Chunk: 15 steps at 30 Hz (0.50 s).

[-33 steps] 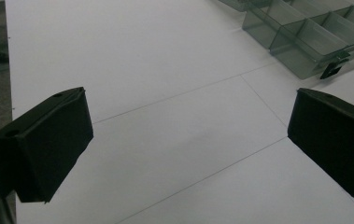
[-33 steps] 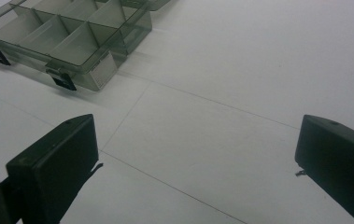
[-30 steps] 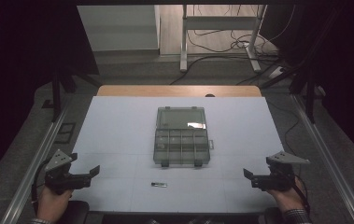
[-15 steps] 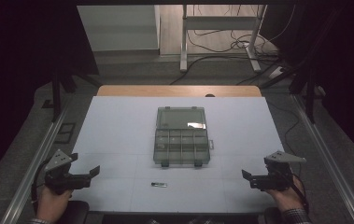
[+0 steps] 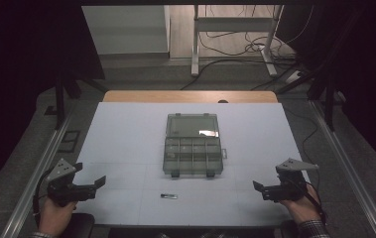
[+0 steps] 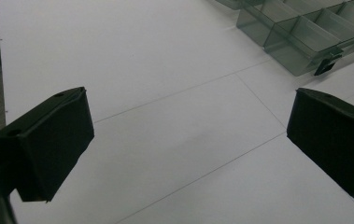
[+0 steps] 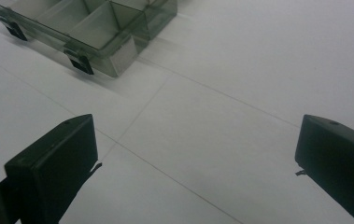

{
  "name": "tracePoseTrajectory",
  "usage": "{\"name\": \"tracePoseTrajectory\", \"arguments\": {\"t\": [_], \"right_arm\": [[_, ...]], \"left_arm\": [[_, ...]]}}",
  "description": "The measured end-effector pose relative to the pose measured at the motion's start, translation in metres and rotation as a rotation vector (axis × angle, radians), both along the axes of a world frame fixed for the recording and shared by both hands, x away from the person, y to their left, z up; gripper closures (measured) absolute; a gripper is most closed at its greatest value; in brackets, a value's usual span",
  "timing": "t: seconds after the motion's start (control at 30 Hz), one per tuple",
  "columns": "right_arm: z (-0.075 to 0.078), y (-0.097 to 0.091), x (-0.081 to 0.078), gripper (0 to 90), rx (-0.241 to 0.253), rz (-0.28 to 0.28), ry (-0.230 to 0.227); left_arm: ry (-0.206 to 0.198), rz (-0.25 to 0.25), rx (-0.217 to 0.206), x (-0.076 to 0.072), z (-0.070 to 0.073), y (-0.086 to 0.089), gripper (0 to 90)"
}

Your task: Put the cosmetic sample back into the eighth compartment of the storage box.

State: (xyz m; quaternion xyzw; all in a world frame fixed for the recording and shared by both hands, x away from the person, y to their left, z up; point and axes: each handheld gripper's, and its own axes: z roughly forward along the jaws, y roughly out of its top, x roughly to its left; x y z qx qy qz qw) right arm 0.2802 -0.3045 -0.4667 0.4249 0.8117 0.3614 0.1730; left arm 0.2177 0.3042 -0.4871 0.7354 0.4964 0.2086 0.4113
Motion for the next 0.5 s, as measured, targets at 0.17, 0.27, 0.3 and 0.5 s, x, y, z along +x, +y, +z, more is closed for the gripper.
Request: {"name": "tracePoseTrajectory", "arguments": {"t": [0.17,0.27,0.3,0.5], "right_arm": [[0.0,0.004,0.004,0.0,0.025,0.031,0.004],[0.001,0.006,0.006,0.0,0.035,0.045,0.004],[0.001,0.006,0.006,0.0,0.035,0.045,0.004],[0.001,0.012,0.009,0.0,0.046,0.081,0.014]], "left_arm": [[0.0,0.002,-0.007,0.0,0.0,0.001,1.1],[0.001,0.003,-0.01,0.0,0.0,0.001,1.1],[0.0,0.003,-0.01,0.0,0.0,0.001,1.1],[0.001,0.005,-0.015,0.0,0.0,0.002,1.1]]}}
